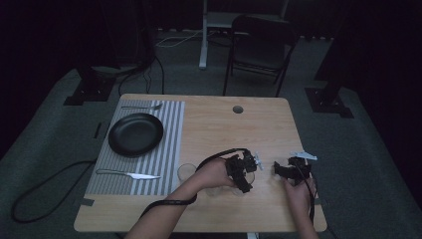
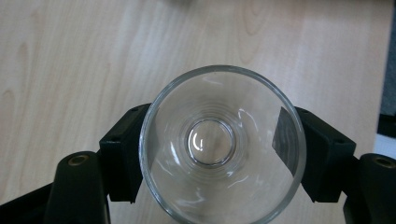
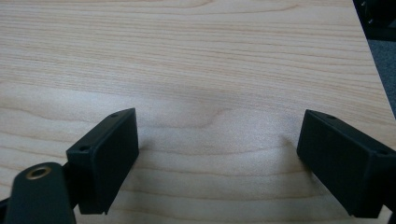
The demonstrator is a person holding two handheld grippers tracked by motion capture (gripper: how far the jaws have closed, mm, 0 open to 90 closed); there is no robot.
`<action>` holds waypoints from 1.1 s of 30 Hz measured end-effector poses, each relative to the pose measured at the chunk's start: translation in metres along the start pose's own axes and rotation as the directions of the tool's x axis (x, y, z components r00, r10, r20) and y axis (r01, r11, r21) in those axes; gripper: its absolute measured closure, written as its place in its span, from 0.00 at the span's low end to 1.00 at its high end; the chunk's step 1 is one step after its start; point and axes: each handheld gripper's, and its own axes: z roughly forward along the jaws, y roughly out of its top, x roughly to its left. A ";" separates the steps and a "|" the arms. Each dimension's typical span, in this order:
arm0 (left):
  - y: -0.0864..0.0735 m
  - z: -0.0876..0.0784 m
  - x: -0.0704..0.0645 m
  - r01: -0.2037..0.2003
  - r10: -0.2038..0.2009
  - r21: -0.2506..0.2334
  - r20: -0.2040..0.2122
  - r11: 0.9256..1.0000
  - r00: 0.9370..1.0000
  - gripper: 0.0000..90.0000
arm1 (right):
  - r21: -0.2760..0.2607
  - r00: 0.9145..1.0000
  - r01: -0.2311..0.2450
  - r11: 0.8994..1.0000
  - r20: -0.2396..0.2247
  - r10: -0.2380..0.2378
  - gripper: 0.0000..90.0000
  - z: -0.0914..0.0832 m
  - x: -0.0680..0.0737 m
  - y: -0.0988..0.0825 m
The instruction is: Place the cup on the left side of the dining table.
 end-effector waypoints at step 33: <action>-0.009 -0.025 0.048 0.129 -0.131 -0.028 -0.083 0.991 0.988 0.33 | 0.000 1.000 -0.001 1.000 0.000 0.001 0.14 0.000 0.000 0.000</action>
